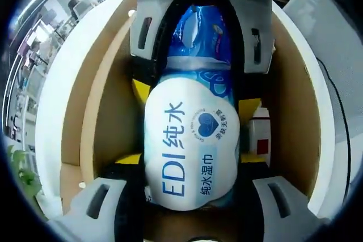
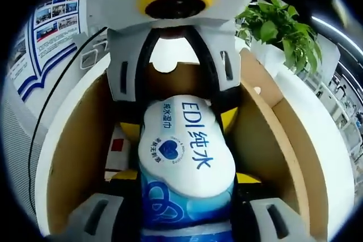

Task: Operate the shoe box by opening the lid, removing the specified soft item, and placing it in the target area until the item is outside and the box remains undamaged.

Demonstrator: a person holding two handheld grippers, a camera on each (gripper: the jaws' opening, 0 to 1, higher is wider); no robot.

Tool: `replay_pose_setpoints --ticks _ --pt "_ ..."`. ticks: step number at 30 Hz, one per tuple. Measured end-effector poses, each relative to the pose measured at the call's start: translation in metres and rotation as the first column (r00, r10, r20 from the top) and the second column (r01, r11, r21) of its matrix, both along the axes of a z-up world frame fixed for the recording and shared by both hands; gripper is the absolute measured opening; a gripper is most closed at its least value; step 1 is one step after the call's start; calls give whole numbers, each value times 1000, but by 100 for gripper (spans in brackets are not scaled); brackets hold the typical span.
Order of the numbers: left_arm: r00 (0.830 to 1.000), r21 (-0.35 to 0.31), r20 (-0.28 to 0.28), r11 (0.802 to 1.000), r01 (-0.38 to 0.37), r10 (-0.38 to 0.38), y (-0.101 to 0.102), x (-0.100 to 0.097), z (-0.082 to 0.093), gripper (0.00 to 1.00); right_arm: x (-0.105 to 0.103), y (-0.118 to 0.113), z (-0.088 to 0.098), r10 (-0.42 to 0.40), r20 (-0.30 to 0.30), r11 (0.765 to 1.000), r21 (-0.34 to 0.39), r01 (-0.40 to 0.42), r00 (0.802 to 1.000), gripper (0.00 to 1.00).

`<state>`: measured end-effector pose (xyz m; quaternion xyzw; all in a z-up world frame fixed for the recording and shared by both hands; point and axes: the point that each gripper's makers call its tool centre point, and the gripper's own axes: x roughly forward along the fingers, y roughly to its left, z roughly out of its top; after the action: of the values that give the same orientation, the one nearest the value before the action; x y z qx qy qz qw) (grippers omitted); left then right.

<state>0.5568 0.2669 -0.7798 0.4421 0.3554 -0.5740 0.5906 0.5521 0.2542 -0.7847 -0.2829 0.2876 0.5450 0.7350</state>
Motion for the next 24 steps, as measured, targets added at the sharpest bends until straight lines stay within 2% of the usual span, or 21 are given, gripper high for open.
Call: replay_pose_setpoints --ticks 3,5,6,10,14,24 --pt "1000 16 -8 1000 5 -5 -2 -2 -4 65 0 2 -1 -5 16 1000 3 5 1000 62" --pt "999 52 22 998 26 -27 -2 -2 -6 66 1 1 -1 -2 18 1000 4 2 1000 61" --pt "1000 65 10 998 24 -25 -3 -2 -6 66 1 1 0 -1 18 1000 2 1 1000 60" --pt "999 65 23 998 27 -29 -3 -2 -6 66 2 2 -1 -1 31 1000 -1 1 1000 58" --pt "999 37 41 999 25 -26 -3 -2 -4 64 2 2 0 9 47 1000 -1 -9 999 54" --pt "997 50 63 998 46 -49 -4 -3 0 63 2 2 4 -16 60 1000 13 16 998 49"
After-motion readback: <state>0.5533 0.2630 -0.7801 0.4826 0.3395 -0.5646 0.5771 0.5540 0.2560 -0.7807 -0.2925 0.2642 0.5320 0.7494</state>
